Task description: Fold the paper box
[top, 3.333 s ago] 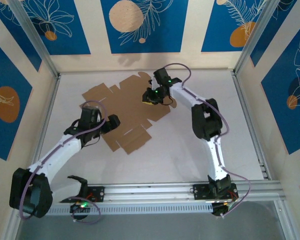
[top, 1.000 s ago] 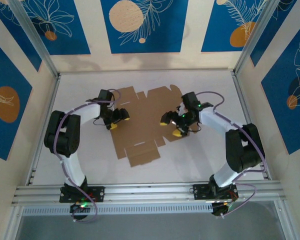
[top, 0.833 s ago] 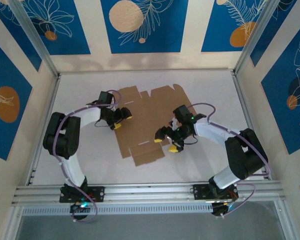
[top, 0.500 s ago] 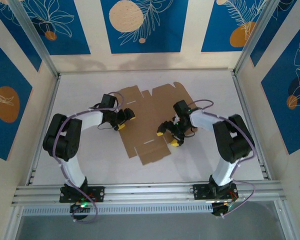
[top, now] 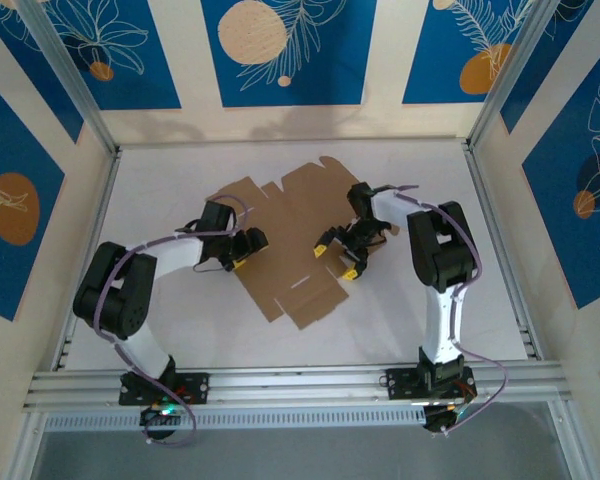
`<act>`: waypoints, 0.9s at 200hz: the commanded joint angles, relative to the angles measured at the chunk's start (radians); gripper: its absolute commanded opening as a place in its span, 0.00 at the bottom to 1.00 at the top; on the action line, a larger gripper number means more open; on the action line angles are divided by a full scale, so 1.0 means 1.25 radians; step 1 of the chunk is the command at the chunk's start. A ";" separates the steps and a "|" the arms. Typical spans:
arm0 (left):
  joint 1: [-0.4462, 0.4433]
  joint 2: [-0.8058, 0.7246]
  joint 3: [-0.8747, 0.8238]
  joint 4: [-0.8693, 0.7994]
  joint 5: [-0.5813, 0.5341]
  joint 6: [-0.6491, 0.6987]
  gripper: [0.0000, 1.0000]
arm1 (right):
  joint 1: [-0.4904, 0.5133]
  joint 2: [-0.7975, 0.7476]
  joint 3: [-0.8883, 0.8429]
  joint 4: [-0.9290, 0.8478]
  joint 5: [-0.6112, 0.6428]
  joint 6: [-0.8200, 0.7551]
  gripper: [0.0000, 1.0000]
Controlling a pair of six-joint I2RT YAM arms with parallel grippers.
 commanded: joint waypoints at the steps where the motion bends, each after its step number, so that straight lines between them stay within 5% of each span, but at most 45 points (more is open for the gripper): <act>1: -0.032 0.021 -0.028 -0.096 0.035 -0.021 0.80 | -0.024 -0.133 -0.069 0.347 -0.005 -0.047 0.88; 31: -0.032 0.049 -0.022 -0.067 0.053 -0.047 0.81 | -0.057 -0.281 -0.268 0.389 -0.057 0.027 0.87; 52: -0.032 0.070 -0.015 -0.050 0.064 -0.057 0.80 | -0.080 -0.378 -0.440 0.487 -0.098 0.107 0.76; 104: -0.032 0.081 0.002 -0.067 0.048 -0.043 0.80 | -0.108 -0.508 -0.600 0.466 -0.053 0.114 0.71; 180: -0.032 0.085 -0.004 -0.062 0.044 -0.047 0.80 | -0.132 -0.456 -0.681 0.619 -0.090 0.129 0.70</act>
